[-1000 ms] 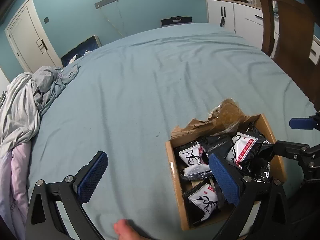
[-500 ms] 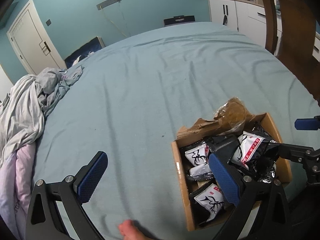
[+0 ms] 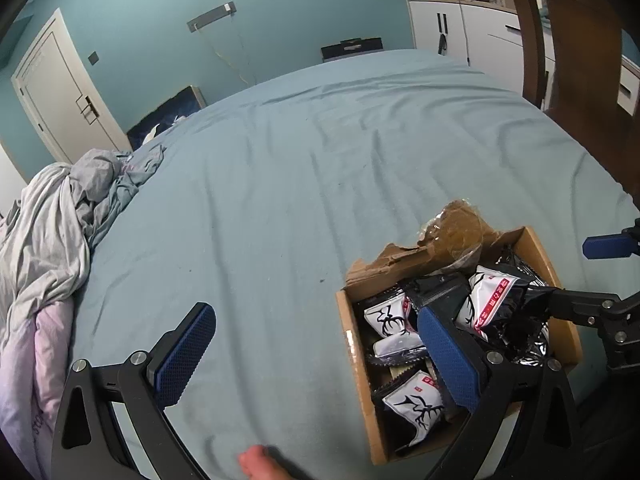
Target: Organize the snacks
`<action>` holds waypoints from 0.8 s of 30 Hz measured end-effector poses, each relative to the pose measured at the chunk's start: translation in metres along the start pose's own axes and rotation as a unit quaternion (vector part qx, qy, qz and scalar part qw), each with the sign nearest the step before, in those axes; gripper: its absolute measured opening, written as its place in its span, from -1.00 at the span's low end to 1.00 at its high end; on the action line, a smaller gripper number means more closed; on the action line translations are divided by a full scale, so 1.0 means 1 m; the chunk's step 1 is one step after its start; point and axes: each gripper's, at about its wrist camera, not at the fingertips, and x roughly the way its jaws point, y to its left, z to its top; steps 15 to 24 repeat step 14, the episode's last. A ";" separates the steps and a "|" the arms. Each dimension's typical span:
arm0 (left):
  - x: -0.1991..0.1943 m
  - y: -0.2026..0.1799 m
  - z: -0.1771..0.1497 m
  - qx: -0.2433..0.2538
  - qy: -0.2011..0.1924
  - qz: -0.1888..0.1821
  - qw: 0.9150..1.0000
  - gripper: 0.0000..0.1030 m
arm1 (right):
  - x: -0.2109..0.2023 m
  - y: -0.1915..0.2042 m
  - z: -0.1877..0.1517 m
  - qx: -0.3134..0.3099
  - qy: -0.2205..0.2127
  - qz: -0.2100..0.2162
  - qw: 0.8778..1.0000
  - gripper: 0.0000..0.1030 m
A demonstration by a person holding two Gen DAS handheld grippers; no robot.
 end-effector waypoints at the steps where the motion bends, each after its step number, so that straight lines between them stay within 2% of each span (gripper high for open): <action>1: 0.000 0.000 0.000 0.000 0.000 0.000 1.000 1.00 | 0.000 0.000 0.000 0.000 0.000 0.000 1.000 0.58; 24: -0.003 -0.002 -0.001 0.004 -0.007 0.004 1.000 1.00 | 0.001 0.001 -0.002 -0.006 0.002 -0.003 1.000 0.58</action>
